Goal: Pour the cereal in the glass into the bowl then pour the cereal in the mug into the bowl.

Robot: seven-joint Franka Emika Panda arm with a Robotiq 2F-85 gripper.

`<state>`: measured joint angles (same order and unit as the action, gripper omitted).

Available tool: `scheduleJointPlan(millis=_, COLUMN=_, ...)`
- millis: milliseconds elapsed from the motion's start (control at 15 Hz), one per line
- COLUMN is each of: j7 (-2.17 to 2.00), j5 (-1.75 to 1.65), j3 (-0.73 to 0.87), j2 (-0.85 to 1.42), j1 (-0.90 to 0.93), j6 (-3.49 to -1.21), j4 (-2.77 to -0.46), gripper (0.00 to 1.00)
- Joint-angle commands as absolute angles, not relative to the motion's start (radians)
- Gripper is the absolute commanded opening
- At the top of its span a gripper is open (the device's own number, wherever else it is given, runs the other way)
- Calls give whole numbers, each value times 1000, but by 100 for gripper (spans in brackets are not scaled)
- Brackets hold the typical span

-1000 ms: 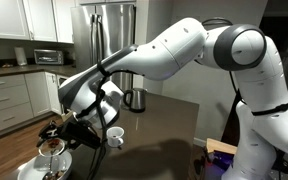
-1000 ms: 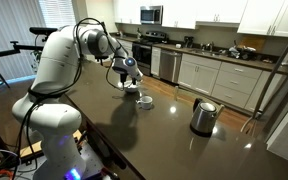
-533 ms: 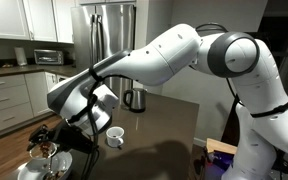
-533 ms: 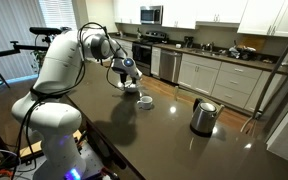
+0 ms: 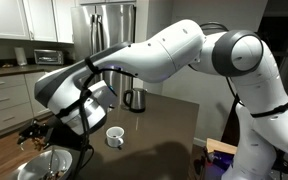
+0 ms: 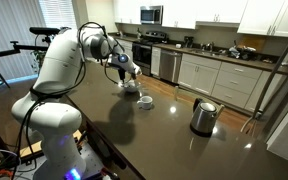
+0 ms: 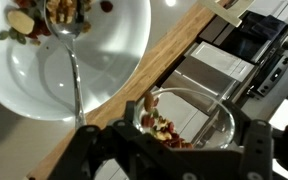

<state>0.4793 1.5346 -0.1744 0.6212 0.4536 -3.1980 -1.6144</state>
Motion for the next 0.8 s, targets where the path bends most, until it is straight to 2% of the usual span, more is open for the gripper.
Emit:
scheduleJointPlan(millis=0, j7=580, j5=1595, j3=-196, j2=602, j1=454, j6=-3255, j4=-1592, gripper=60)
scheduleJointPlan(millis=733, j7=582, j5=1582, j3=-210, j2=540, j1=448, j6=-3327, j4=-1644, gripper=60)
